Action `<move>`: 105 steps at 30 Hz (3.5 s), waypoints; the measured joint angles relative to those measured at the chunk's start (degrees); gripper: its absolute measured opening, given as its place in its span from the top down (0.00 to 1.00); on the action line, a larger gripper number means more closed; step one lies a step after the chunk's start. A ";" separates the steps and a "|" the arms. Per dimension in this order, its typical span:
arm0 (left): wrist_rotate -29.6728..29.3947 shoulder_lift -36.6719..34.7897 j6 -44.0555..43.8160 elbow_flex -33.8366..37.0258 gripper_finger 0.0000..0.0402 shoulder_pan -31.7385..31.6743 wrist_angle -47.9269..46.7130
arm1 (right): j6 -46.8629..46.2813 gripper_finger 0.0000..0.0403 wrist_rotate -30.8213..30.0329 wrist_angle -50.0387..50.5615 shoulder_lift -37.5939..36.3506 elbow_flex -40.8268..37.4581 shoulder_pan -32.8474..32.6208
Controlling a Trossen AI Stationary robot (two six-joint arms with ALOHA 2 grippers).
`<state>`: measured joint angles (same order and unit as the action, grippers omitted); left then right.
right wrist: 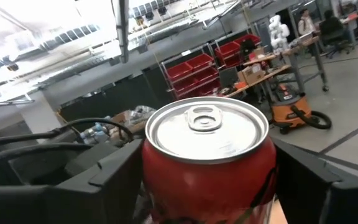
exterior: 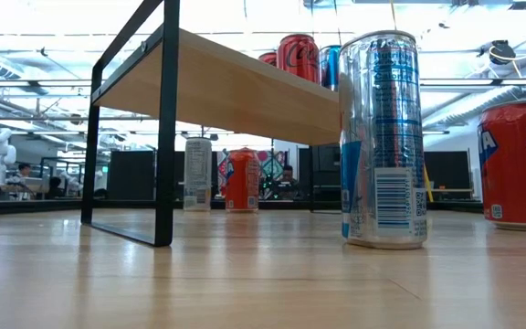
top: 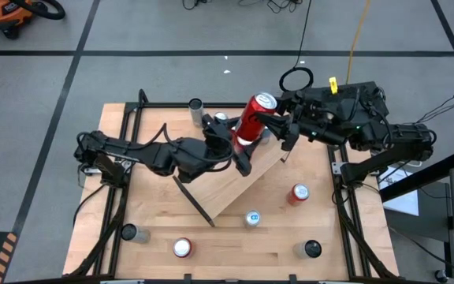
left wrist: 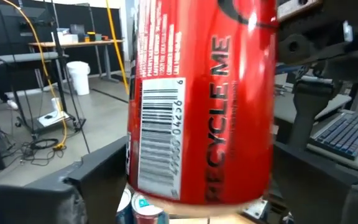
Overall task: Place canned beverage on shelf
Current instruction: Put the red soda can on the shelf
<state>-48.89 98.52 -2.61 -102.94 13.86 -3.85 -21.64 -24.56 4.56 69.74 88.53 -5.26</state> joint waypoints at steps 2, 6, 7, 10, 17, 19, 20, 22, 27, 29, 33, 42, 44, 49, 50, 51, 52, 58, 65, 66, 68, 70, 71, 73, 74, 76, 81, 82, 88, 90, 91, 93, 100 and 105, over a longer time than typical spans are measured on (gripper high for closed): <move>-0.08 -0.24 -0.02 0.00 0.06 0.55 -0.06 | 0.31 0.32 -0.68 2.46 -1.09 0.00 0.00; -0.47 -1.04 -2.00 -0.01 0.02 1.65 -0.64 | 0.03 0.32 -1.17 6.08 -3.40 -0.02 -0.07; -0.61 -1.37 -3.33 0.00 0.01 1.80 -1.61 | 0.04 0.32 -1.21 7.24 -4.00 -0.03 -0.32; -0.91 -2.40 -6.69 0.00 0.01 2.30 -6.24 | -0.03 0.32 -0.54 10.36 -5.51 -0.02 -1.34; -1.25 -5.69 -15.34 0.02 0.01 3.51 -20.23 | -1.37 0.32 3.67 20.92 -8.67 -0.02 -5.78; -0.98 -6.35 -17.85 0.02 0.01 3.56 -22.68 | -1.42 0.32 3.68 23.31 -9.14 -0.02 -7.28; -0.15 -6.79 -19.33 0.02 0.01 3.72 -24.24 | -1.33 0.32 3.71 24.27 -9.28 -0.02 -7.94; 3.39 -7.73 -22.42 0.02 0.01 3.97 -28.22 | -0.77 0.32 3.73 25.14 -9.31 -0.45 -9.06; 11.27 -7.85 -29.33 0.07 0.03 3.97 -39.64 | -0.43 0.32 3.37 24.81 -9.34 -5.79 -10.79; 13.39 -7.71 -31.41 1.12 0.05 3.94 -42.29 | -1.35 0.32 3.33 22.16 -9.27 -9.72 -11.28; 14.66 -7.31 -31.65 6.07 0.11 3.86 -41.67 | -3.99 0.32 3.43 13.61 -9.39 -18.77 -11.91; 16.68 -7.30 -29.44 15.67 0.23 1.15 -30.23 | -6.48 0.32 3.56 2.52 -9.49 -29.81 -12.50; 17.09 -6.81 -26.18 16.43 0.25 0.24 -28.68 | -6.10 0.32 2.95 3.08 -9.49 -30.13 -12.50; 20.56 -3.96 -22.53 16.84 0.29 -2.19 -27.01 | -5.45 0.32 2.11 4.54 -10.19 -30.16 -12.48; 20.58 -3.52 -22.53 16.81 0.30 -2.51 -26.86 | -5.52 0.32 2.08 5.38 -10.64 -30.16 -12.48; 20.27 -3.13 -22.53 16.83 0.30 -2.77 -27.13 | -5.74 0.32 2.12 6.21 -11.31 -30.18 -12.48; 19.36 -2.68 -22.51 16.83 0.31 -3.01 -26.84 | -6.09 0.32 2.18 6.93 -12.11 -30.18 -12.48; 17.31 -0.83 -22.51 16.77 0.33 -5.22 -24.48 | -7.23 0.32 2.12 13.50 -18.46 -30.18 -12.48; 17.35 0.30 -22.55 16.80 0.37 -6.76 -22.78 | -6.46 0.32 0.87 18.03 -23.15 -30.18 -12.48; 17.35 0.32 -22.55 16.81 0.37 -6.80 -22.27 | -6.23 0.32 0.55 18.41 -23.42 -30.18 -12.48; 17.13 0.40 -22.55 16.81 0.37 -6.81 -21.30 | -6.05 0.32 0.53 18.96 -23.58 -30.18 -12.46; 17.08 0.53 -22.62 16.79 0.37 -6.81 -21.08 | -5.58 0.32 0.26 19.00 -23.56 -30.18 -12.46; 17.08 0.55 -23.31 16.79 0.37 -6.81 -21.10 | -5.51 0.32 0.08 18.97 -23.44 -30.18 -12.46; 17.08 0.57 -25.37 16.79 0.37 -6.81 -21.44 | -5.20 0.32 -1.05 18.93 -22.95 -30.18 -12.48; 17.07 0.57 -26.54 16.79 0.37 -6.81 -21.86 | -4.88 0.32 -1.46 18.95 -22.57 -30.18 -12.48; 17.08 0.53 -28.96 16.79 0.37 -6.79 -23.80 | -3.59 0.32 -2.64 18.99 -21.64 -30.18 -12.48; 17.58 -2.01 -40.00 16.79 0.37 -5.90 -33.26 | 1.03 0.32 -6.69 18.24 -18.15 -30.18 -11.94; 17.77 -2.77 -41.73 16.78 0.37 -5.57 -35.05 | 1.86 0.32 -7.06 17.60 -17.33 -30.18 -11.55; 18.45 -6.69 -45.59 16.76 0.37 -3.07 -42.33 | 2.24 0.32 -6.91 5.71 -13.69 -34.14 -9.20; 18.43 -8.03 -46.50 16.74 0.37 -2.16 -43.69 | 0.67 0.32 -6.87 1.54 -13.14 -36.99 -9.19; 18.42 -8.39 -46.66 16.74 0.37 -1.73 -44.37 | -0.19 0.32 -6.72 0.01 -13.01 -38.28 -9.20; 18.43 -8.71 -47.29 16.74 0.37 -0.91 -45.10 | -1.71 0.32 -6.64 -1.51 -13.11 -40.23 -9.22; 17.96 -9.28 -47.99 16.74 0.37 1.41 -46.32 | -0.72 0.32 -5.30 -5.64 -12.60 -43.67 -8.49; 17.37 -9.33 -47.62 16.74 0.37 1.67 -46.39 | 0.73 0.32 -5.24 -6.65 -10.92 -43.87 -7.39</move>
<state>-31.52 89.19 -50.24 -86.19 15.53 -50.24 -20.91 -29.80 -2.09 58.81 44.66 -12.65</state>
